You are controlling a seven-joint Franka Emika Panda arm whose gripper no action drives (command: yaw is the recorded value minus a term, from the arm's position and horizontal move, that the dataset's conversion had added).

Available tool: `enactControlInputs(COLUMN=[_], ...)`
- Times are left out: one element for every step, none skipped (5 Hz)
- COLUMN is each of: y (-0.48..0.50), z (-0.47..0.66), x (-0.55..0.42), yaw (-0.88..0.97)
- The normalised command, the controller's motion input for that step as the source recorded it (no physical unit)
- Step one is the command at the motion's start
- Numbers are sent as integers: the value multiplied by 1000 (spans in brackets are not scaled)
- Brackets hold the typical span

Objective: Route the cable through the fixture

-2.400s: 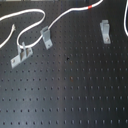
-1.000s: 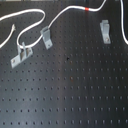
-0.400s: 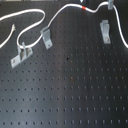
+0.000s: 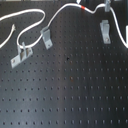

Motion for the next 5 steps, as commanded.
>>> enactControlInputs(y=[2,-56,15,157,171], z=[26,500,17,51,101], x=[0,7,-8,-197,-162], yaw=[0,-57,0,69,174])
